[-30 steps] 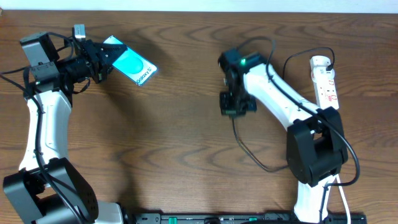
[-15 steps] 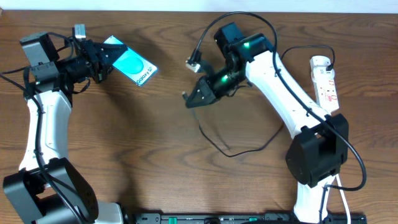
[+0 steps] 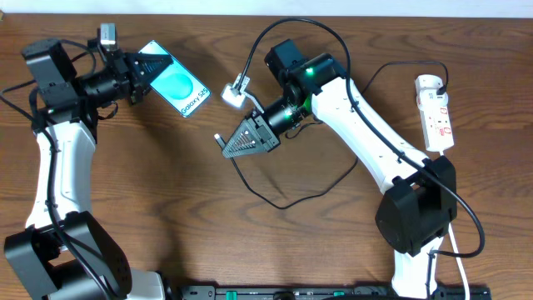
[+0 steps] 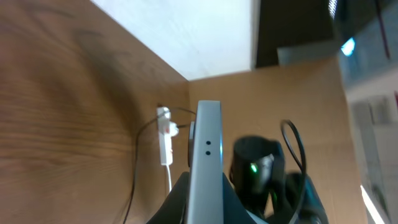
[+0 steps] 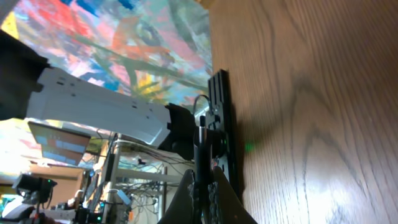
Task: Plug charger to phone and switch on socket
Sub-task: 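Grasp the cable connector with the right gripper and lift it, then move the held connector toward the phone's bottom port in the left gripper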
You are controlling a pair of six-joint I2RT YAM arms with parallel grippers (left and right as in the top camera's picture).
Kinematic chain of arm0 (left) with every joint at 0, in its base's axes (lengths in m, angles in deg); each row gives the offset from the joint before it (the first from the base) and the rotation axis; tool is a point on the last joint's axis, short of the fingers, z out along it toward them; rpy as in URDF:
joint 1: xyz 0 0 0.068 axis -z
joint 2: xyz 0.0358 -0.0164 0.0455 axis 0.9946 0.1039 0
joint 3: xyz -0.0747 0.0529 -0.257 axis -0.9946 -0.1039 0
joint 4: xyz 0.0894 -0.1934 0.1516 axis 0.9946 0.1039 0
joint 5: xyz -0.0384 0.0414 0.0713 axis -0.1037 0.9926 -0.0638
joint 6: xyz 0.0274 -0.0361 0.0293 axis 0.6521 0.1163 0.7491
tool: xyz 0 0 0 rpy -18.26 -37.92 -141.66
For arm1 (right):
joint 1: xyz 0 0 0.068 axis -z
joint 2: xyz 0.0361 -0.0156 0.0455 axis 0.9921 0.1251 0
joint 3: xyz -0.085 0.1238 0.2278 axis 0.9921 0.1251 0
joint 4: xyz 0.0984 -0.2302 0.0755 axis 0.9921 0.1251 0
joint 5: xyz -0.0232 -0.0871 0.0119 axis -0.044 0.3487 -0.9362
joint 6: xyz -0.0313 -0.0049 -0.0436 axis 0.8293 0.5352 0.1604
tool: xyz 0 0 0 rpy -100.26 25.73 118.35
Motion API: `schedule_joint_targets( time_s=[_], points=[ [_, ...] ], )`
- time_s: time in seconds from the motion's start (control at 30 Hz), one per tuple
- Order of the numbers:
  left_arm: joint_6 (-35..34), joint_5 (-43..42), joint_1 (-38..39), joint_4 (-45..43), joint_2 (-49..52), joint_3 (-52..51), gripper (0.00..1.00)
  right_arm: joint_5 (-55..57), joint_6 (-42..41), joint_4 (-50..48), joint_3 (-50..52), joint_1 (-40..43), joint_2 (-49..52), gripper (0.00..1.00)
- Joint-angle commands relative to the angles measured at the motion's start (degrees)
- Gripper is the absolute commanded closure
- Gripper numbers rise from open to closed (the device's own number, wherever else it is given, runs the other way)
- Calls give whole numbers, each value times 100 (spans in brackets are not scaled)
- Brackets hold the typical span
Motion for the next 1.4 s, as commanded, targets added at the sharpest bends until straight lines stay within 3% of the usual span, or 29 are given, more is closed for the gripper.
schedule_joint_targets(
  time_s=[0.0,0.97,1.37],
  points=[
    [66,-809,-7,-271,-37,72,93,-538,168,-136,-87,-2,-24,99],
    [33,-1082,551,-564,-39,74,93,-782,-527,-1067,-87,17,-24,99],
    [-1038,-1080,551,-1818,-39,74,93,-774,-1353,-1086,-87,160,-24,99]
  ],
)
